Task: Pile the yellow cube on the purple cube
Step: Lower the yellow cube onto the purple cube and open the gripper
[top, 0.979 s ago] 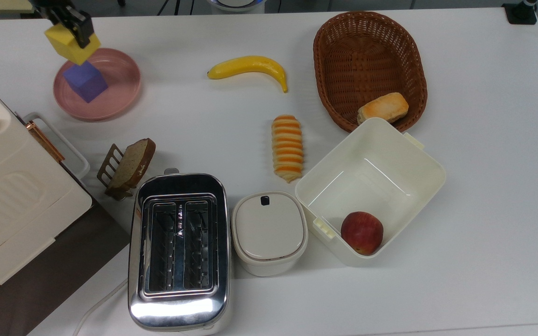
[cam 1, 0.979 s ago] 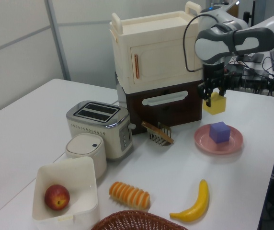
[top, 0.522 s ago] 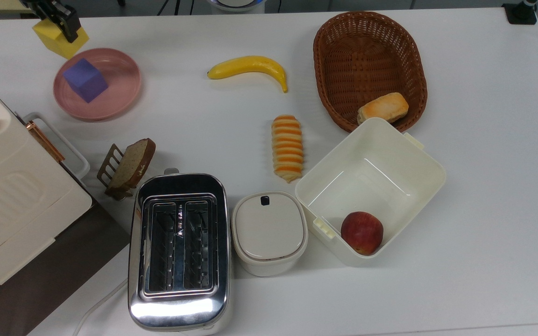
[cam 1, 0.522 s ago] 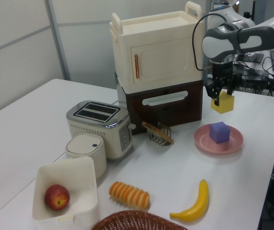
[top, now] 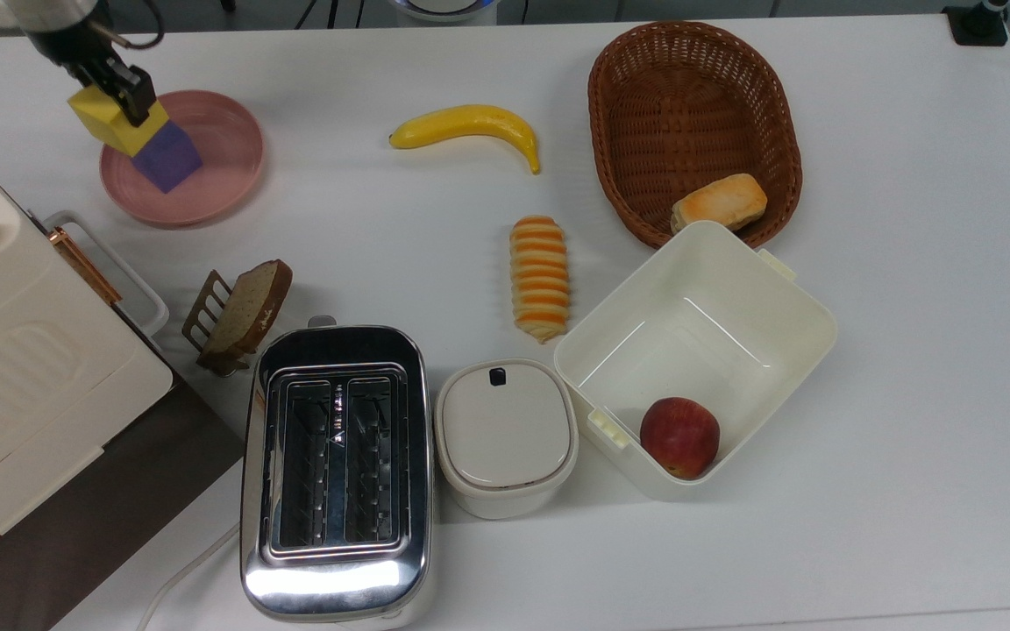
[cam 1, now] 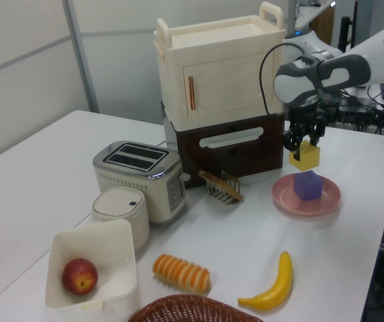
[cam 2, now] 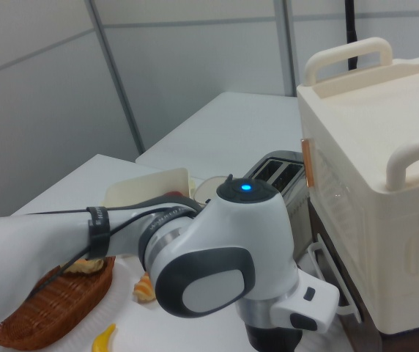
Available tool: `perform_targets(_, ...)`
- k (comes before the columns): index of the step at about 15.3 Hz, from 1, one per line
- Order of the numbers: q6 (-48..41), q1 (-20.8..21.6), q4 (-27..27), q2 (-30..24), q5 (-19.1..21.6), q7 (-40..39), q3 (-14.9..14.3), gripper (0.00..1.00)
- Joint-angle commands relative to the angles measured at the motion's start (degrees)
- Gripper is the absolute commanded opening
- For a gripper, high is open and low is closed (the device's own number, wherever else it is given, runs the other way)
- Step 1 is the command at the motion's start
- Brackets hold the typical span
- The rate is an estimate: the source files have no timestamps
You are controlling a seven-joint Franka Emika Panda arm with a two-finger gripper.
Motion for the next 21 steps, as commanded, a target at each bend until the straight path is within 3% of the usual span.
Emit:
perform_targets(1,1.18,0.68,-1.62,-0.58,0.98,-1.30,-0.53,0.15)
perform_targets(18,1.18,0.76,-4.17,-0.41,-2.44,-2.36,-0.53,0.16)
perform_targets(19,1.18,0.85,-4.43,-0.41,-2.88,-2.62,-0.53,0.29)
perform_targets(21,1.18,0.76,-4.44,-0.41,-3.06,-2.80,-0.53,0.76)
